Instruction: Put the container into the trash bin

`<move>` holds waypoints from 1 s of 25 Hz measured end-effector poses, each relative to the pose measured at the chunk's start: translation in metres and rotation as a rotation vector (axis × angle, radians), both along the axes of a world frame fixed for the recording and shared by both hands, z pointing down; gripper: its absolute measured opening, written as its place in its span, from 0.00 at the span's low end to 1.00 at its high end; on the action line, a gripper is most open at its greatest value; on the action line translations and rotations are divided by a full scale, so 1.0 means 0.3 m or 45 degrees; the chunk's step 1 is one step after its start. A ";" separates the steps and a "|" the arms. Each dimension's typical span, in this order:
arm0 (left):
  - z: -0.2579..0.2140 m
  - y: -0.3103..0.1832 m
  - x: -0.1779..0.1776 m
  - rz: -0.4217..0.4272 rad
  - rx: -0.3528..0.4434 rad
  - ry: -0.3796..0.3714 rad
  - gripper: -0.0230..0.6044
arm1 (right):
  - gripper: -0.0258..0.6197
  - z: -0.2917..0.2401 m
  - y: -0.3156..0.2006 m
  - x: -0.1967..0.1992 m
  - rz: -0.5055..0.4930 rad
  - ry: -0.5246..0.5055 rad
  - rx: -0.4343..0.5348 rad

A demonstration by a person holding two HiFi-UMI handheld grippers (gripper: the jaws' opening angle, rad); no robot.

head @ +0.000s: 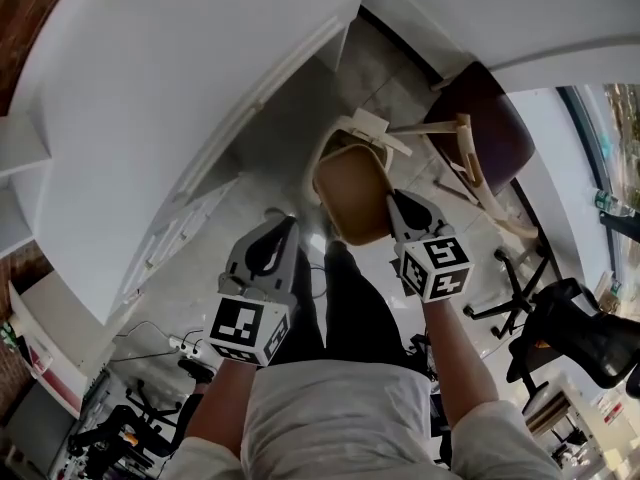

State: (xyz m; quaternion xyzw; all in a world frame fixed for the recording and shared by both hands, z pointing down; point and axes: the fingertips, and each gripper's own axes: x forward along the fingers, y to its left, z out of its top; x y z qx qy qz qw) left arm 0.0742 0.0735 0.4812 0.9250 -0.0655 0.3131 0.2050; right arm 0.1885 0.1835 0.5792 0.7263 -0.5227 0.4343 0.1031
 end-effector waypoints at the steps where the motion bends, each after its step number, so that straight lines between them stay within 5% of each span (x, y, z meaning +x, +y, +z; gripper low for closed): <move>1: 0.012 0.001 0.001 0.003 -0.003 -0.001 0.06 | 0.10 0.019 0.001 -0.004 -0.001 -0.002 -0.007; 25: 0.285 -0.028 -0.006 -0.001 -0.101 -0.054 0.06 | 0.10 0.445 0.023 0.023 0.094 -0.067 -0.160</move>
